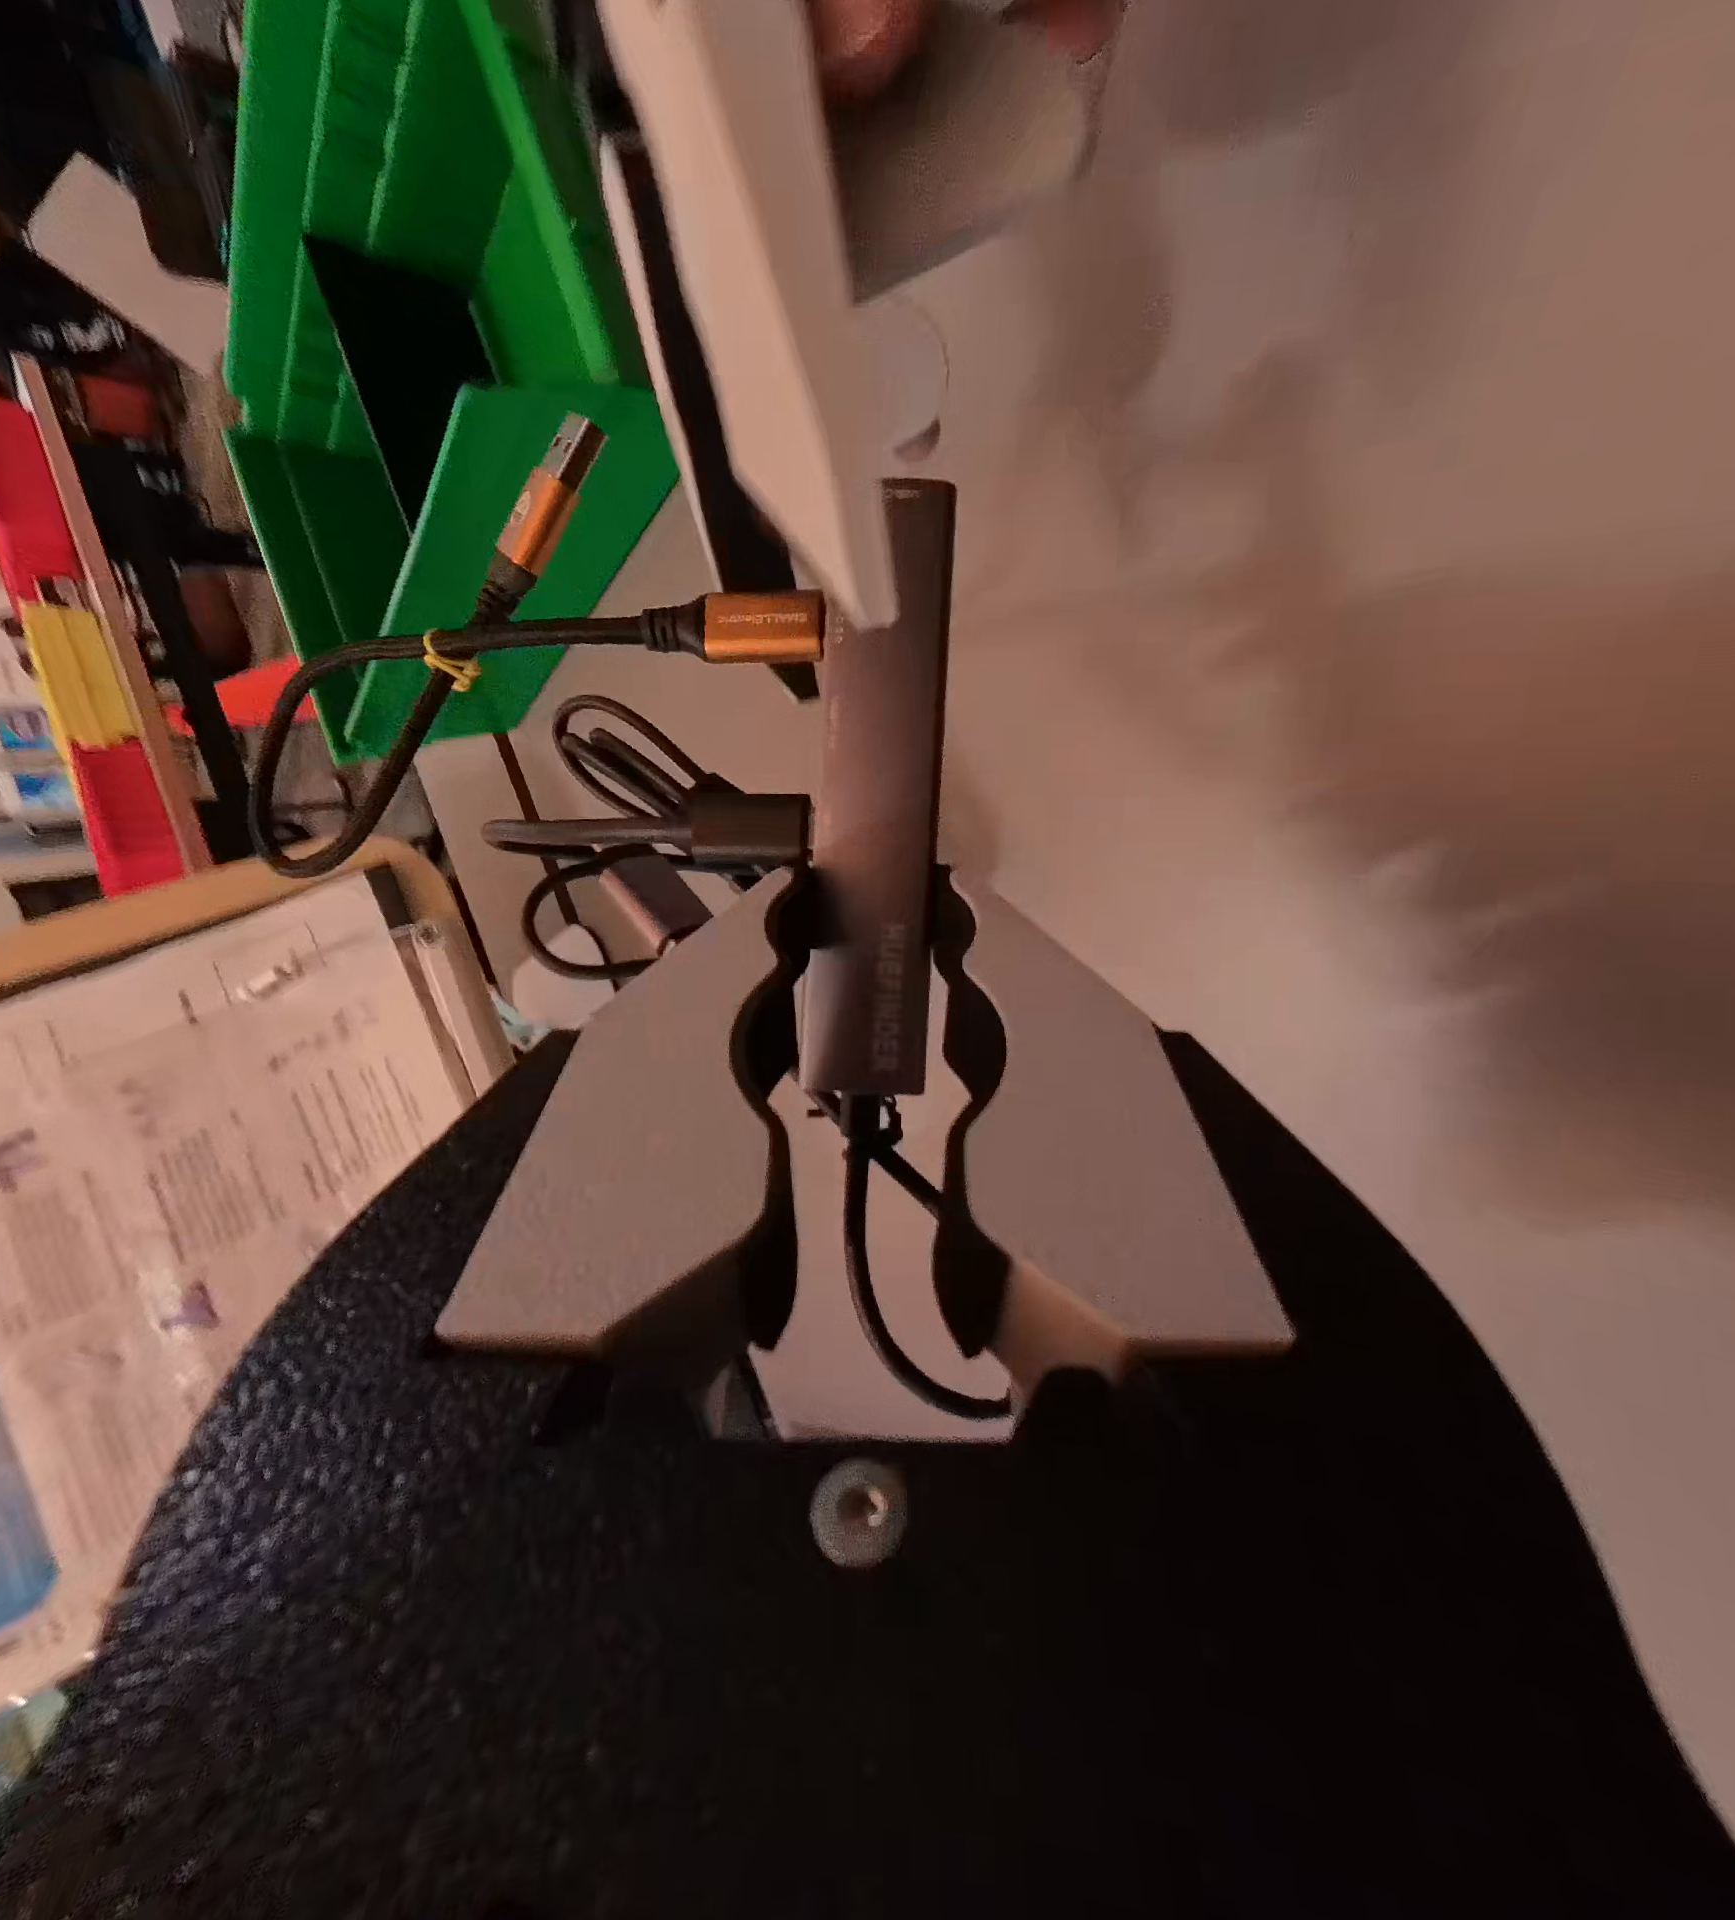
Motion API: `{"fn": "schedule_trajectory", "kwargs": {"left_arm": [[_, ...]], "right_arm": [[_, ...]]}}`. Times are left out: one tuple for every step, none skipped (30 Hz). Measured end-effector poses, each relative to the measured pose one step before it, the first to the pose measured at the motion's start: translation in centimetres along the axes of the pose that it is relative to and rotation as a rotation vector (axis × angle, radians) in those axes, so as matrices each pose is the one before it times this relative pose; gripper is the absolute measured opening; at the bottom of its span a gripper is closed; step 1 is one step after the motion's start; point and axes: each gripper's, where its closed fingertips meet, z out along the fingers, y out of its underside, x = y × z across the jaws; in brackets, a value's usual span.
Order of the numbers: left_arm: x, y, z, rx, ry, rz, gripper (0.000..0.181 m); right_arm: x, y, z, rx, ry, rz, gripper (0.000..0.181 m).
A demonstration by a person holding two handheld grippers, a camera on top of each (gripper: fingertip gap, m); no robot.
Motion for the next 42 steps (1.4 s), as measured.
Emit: {"fn": "schedule_trajectory", "kwargs": {"left_arm": [[0.219, -0.47, 0.061, 0.0162, -0.0013, 0.0371, 0.021], [0.157, -0.512, 0.021, 0.0229, 0.0012, 0.0268, 0.021], [0.088, -0.371, -0.017, 0.0187, 0.005, 0.0159, 0.021], [0.158, -0.001, -0.039, 0.0011, 0.0137, 0.0168, 0.021], [0.126, 0.1, -0.056, 0.0021, 0.0117, 0.0172, 0.021], [0.137, 0.07, -0.033, 0.0094, 0.0106, 0.0032, 0.021], [0.029, 0.101, -0.023, 0.0112, 0.0034, -0.012, 0.021], [-0.194, 0.182, -0.07, 0.0077, -0.0127, -0.0175, 0.022], [-0.355, 0.161, -0.14, 0.0074, -0.0242, -0.0162, 0.024], [-0.432, 0.094, -0.208, 0.009, -0.0286, -0.017, 0.026], [-0.669, 0.087, -0.246, 0.0056, -0.0427, -0.0209, 0.03], [-0.829, 0.107, -0.269, 0.0026, -0.0518, -0.0205, 0.035], [-0.712, 0.083, -0.247, 0.003, -0.043, -0.018, 0.038], [-0.685, 0.128, -0.239, -0.0016, -0.0399, -0.0213, 0.04], [-0.792, 0.148, -0.269, -0.0051, -0.0447, -0.0285, 0.042], [-0.771, 0.019, -0.322, 0.0027, -0.0416, -0.0366, 0.043], [-0.631, -0.158, -0.392, 0.0156, -0.0292, -0.0429, 0.041], [-0.597, -0.277, -0.418, 0.0266, -0.0262, -0.0534, 0.041], [-0.588, -0.231, -0.382, 0.0287, -0.025, -0.0697, 0.04], [-0.571, -0.077, -0.296, 0.0226, -0.0237, -0.0878, 0.038], [-0.552, 0.009, -0.212, 0.0185, -0.0248, -0.1048, 0.035], [-0.479, 0.048, -0.132, 0.0206, -0.0225, -0.1215, 0.033], [-0.316, 0.12, -0.067, 0.0198, -0.0132, -0.1324, 0.033], [-0.381, 0.184, -0.068, 0.02, -0.0181, -0.1357, 0.033], [-0.416, 0.118, -0.11, 0.0308, -0.0214, -0.1237, 0.033], [-0.201, 0.122, -0.121, 0.0366, -0.0041, -0.1183, 0.031], [0.063, 0.341, -0.012, 0.0246, 0.0165, -0.1206, 0.03], [0.356, 0.598, 0.146, 0.0092, 0.0405, -0.1082, 0.031], [0.415, 0.736, 0.256, 0.0024, 0.0476, -0.0906, 0.031], [0.143, 0.728, 0.301, 0.0035, 0.0309, -0.0749, 0.031], [0.261, 0.64, 0.294, 0.0059, 0.0373, -0.0546, 0.032], [0.507, 0.545, 0.247, 0.0033, 0.051, -0.0457, 0.035], [0.326, 0.502, 0.173, -0.0067, 0.0383, -0.05, 0.04], [0.198, 0.608, 0.091, -0.0259, 0.0309, -0.0463, 0.045], [0.288, 0.598, -0.031, -0.036, 0.0409, -0.0354, 0.05], [0.284, 0.436, -0.16, -0.0286, 0.0402, -0.0358, 0.054], [0.177, 0.308, -0.287, -0.0231, 0.0358, -0.0381, 0.056], [0.03, 0.213, -0.384, -0.022, 0.0298, -0.0364, 0.057], [-0.112, 0.157, -0.454, -0.0189, 0.0216, -0.0325, 0.058], [-0.096, 0.16, -0.475, -0.018, 0.0207, -0.0279, 0.059], [0.132, 0.201, -0.418, -0.0197, 0.0316, -0.0236, 0.06], [0.293, 0.235, -0.323, -0.0194, 0.0365, -0.0193, 0.06]], "right_arm": [[-0.497, 0.29, 0.193, -0.0085, -0.0507, 0.0242, 0.04], [-0.47, 0.512, 0.278, -0.0233, -0.0451, 0.0121, 0.024], [-0.452, 0.485, 0.306, -0.0231, -0.0397, -0.0055, 0.009], [-0.109, 0.172, 0.228, -0.0062, -0.0099, -0.0096, 0.008], [-0.035, 0.116, 0.167, -0.006, -0.0027, -0.0142, 0.008], [-0.002, 0.059, 0.131, -0.006, -0.0017, 0.0, 0.008], [0.065, -0.078, 0.103, 0.0081, -0.0015, 0.0153, 0.007], [0.094, -0.219, 0.083, 0.0231, -0.0061, 0.0236, 0.008], [0.026, -0.27, 0.054, 0.029, -0.0166, 0.0332, 0.008], [-0.039, -0.353, 0.028, 0.0337, -0.0222, 0.0374, 0.008], [-0.06, -0.493, 0.003, 0.0426, -0.0186, 0.0357, 0.007], [-0.081, -0.459, 0.021, 0.0408, -0.0147, 0.0249, 0.007], [-0.024, -0.431, 0.019, 0.036, -0.0072, 0.0172, 0.007], [0.057, -0.499, 0.004, 0.0395, 0.005, 0.0117, 0.007], [0.038, -0.516, -0.02, 0.0412, 0.0079, 0.0087, 0.007], [-0.01, -0.571, -0.059, 0.0449, 0.0062, 0.0084, 0.008], [-0.067, -0.549, -0.094, 0.0412, 0.002, 0.006, 0.008], [0.052, -0.423, -0.117, 0.031, 0.0094, -0.0013, 0.007], [0.147, -0.282, -0.117, 0.0185, 0.017, -0.0158, 0.007], [0.153, -0.167, -0.093, 0.0082, 0.0189, -0.028, 0.007], [0.112, -0.072, -0.067, -0.0003, 0.0158, -0.0249, 0.008], [-0.04, -0.144, -0.045, 0.0041, 0.008, -0.0179, 0.008], [-0.132, -0.287, -0.043, 0.0165, 0.005, -0.0201, 0.007], [-0.138, -0.314, -0.048, 0.0191, 0.0068, -0.0219, 0.008], [-0.046, -0.305, -0.05, 0.0195, 0.0115, -0.0232, 0.008], [-0.035, -0.181, -0.045, 0.0116, 0.0099, -0.0182, 0.007], [-0.087, -0.045, 0.003, 0.0037, 0.0044, -0.0128, 0.007], [-0.083, 0.074, 0.041, -0.0014, 0.0039, -0.0183, 0.007], [-0.065, 0.164, 0.08, -0.0066, 0.0056, -0.0259, 0.008], [-0.038, 0.269, 0.098, -0.0133, 0.0054, -0.0276, 0.008], [-0.01, 0.243, 0.096, -0.0128, 0.007, -0.0328, 0.008], [0.021, 0.157, 0.041, -0.0098, 0.01, -0.0525, 0.008], [0.025, 0.178, -0.024, -0.0166, 0.0124, -0.0806, 0.007], [0.126, 0.221, -0.065, -0.0242, 0.0195, -0.1057, 0.007], [0.113, 0.237, -0.127, -0.0265, 0.0191, -0.1254, 0.008], [-0.082, 0.189, -0.169, -0.0223, 0.0053, -0.1399, 0.008], [-0.222, 0.17, -0.245, -0.0182, -0.003, -0.153, 0.008], [-0.044, 0.23, -0.282, -0.0212, 0.0101, -0.157, 0.008], [0.061, 0.18, -0.298, -0.02, 0.0176, -0.1439, 0.008], [-0.073, 0.063, -0.284, -0.0119, 0.0063, -0.1189, 0.008], [-0.024, 0.027, -0.226, -0.011, 0.0068, -0.0887, 0.008], [0.398, -0.001, -0.197, -0.0127, 0.0334, -0.0659, 0.008]]}}
